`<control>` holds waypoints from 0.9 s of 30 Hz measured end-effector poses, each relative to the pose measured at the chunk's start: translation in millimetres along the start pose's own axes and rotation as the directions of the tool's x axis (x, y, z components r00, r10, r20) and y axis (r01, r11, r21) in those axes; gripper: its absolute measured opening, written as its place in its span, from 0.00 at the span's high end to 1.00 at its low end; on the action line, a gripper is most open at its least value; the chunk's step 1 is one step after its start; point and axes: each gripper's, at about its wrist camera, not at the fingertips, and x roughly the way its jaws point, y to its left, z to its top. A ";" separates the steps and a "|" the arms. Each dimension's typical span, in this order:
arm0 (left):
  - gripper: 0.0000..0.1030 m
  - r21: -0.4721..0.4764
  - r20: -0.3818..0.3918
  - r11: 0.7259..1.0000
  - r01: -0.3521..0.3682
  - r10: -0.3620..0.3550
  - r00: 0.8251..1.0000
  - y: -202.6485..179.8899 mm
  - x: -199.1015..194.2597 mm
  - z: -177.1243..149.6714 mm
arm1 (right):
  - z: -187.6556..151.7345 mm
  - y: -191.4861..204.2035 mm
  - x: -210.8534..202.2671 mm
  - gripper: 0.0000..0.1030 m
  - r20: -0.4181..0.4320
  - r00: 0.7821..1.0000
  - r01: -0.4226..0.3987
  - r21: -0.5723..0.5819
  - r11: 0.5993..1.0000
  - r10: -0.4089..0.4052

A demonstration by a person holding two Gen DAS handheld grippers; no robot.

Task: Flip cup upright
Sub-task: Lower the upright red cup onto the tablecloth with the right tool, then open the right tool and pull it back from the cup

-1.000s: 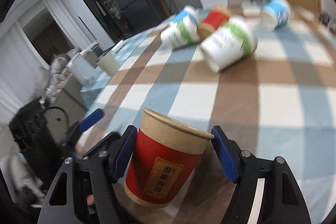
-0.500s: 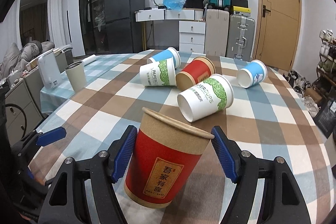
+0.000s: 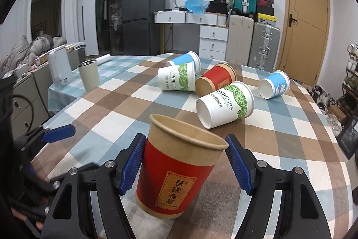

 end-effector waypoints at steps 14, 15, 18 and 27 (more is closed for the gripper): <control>0.01 0.018 0.007 1.000 0.012 -0.012 1.000 -1.3 -2.8 -4.5 | -30.7 4.2 -23.2 0.34 0.032 0.992 -0.119 -0.091 0.989 0.123; 0.01 0.019 0.007 1.000 0.014 -0.014 1.000 -1.4 -3.1 -4.7 | -31.5 5.5 -23.7 0.34 0.033 0.992 -0.120 -0.100 0.988 0.123; 0.01 0.024 0.010 1.000 0.016 -0.016 1.000 -2.7 -3.3 -4.8 | -31.6 6.4 -25.8 0.27 0.038 0.990 -0.129 -0.113 0.985 0.134; 0.01 0.033 0.061 0.999 0.019 -0.021 0.998 -7.4 -15.1 -1.3 | -29.9 -12.6 -45.3 0.00 0.117 0.978 -0.167 -0.072 0.983 0.174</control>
